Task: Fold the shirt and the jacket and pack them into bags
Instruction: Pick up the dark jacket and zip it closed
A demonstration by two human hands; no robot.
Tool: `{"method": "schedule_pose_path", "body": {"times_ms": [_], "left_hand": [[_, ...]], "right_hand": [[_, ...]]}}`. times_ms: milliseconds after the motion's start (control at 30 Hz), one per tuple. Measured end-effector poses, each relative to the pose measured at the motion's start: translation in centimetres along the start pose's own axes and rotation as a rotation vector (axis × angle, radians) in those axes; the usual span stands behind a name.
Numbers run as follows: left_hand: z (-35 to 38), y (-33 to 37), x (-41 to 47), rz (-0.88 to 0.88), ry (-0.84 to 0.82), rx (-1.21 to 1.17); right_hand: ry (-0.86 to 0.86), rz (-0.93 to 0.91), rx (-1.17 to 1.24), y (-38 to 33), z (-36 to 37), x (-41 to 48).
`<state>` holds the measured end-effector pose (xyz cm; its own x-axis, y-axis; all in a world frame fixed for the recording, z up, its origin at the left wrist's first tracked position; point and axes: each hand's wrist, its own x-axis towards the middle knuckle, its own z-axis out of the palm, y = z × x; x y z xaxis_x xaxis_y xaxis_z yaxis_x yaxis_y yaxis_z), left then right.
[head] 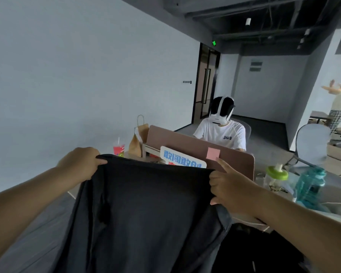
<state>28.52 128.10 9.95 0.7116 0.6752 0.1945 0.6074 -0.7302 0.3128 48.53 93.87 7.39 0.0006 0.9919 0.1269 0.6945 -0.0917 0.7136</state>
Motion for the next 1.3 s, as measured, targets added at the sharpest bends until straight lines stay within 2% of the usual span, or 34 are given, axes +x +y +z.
{"method": "schedule_pose_path", "body": {"times_ms": [133,300,500,667,800,933,1000,1100,1233,1300], "left_hand": [[-0.7,3.5,2.3,0.002,0.025,0.127],[-2.3,4.9,4.1,0.035,0.057,0.360],[-4.0,7.1,6.3,0.008,0.140,0.223],[-4.6,9.0,10.1,0.038,0.202,0.282],[-4.0,11.2,14.7,0.169,0.314,0.445],[-2.6,12.3,22.4,0.223,0.352,0.328],[-0.4,12.4,26.8,0.241,0.276,0.164],[6.2,13.0,32.8,0.310,0.049,-0.183],[20.3,12.2,36.3,0.269,-0.414,-0.496],[28.3,10.3,36.6,0.195,-0.621,-0.511]], "right_hand": [[-0.062,0.049,0.013,5.2,2.5,1.2],[-0.019,0.023,0.070,6.2,3.8,1.5],[-0.204,0.046,0.169,8.4,4.3,2.5],[-0.096,0.100,0.178,10.6,6.9,4.3],[-0.273,0.215,0.104,13.6,8.0,7.1],[-0.378,0.333,0.114,17.4,9.5,11.1],[-0.394,0.403,0.177,18.5,11.6,13.8],[-0.448,0.564,0.469,18.1,16.8,18.3],[-0.377,0.809,0.824,11.8,27.3,22.0],[-0.357,1.090,0.961,6.1,32.2,22.5]]}}
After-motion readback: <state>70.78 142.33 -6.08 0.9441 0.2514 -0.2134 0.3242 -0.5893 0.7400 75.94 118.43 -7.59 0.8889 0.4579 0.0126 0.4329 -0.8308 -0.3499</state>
